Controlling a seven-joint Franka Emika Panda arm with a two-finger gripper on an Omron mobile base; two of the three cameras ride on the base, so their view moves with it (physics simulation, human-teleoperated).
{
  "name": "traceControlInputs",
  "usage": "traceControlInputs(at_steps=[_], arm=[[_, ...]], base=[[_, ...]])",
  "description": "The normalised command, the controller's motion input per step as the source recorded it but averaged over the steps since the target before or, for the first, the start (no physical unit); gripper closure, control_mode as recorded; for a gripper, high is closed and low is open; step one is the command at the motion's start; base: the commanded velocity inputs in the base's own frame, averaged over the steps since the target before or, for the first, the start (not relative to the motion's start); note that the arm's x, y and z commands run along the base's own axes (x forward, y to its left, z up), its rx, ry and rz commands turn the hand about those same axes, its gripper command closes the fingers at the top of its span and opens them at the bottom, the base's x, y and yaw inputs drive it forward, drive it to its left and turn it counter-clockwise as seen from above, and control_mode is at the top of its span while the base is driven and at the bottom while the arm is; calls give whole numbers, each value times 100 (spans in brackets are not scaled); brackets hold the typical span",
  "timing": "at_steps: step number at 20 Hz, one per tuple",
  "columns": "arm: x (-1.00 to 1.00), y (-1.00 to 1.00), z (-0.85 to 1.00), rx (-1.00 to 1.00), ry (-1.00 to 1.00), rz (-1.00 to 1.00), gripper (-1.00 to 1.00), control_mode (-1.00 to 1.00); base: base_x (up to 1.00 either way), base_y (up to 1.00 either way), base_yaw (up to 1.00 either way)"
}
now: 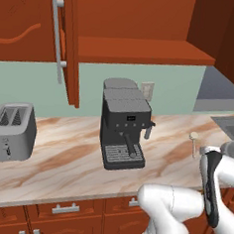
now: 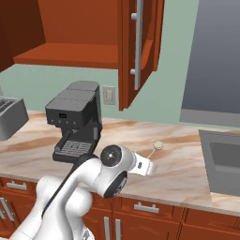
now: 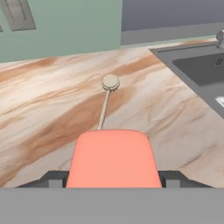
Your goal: Locate and retrieve the dish brush and bar soap from the cabinet. Place them next to the sink.
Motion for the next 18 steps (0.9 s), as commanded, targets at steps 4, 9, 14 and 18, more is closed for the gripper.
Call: traceControlInputs(at_steps=[4, 9, 14, 18], arm=[[50, -33, -30, -4, 0, 5, 100, -100], [56, -46, -21, 0, 0, 5, 100, -100], [64, -41, -17, -3, 6, 8, 100, -100], [63, -31, -13, -8, 16, 7, 100, -100]], base=[[0, 0, 0], [0, 0, 0], [0, 0, 0], [0, 0, 0]])
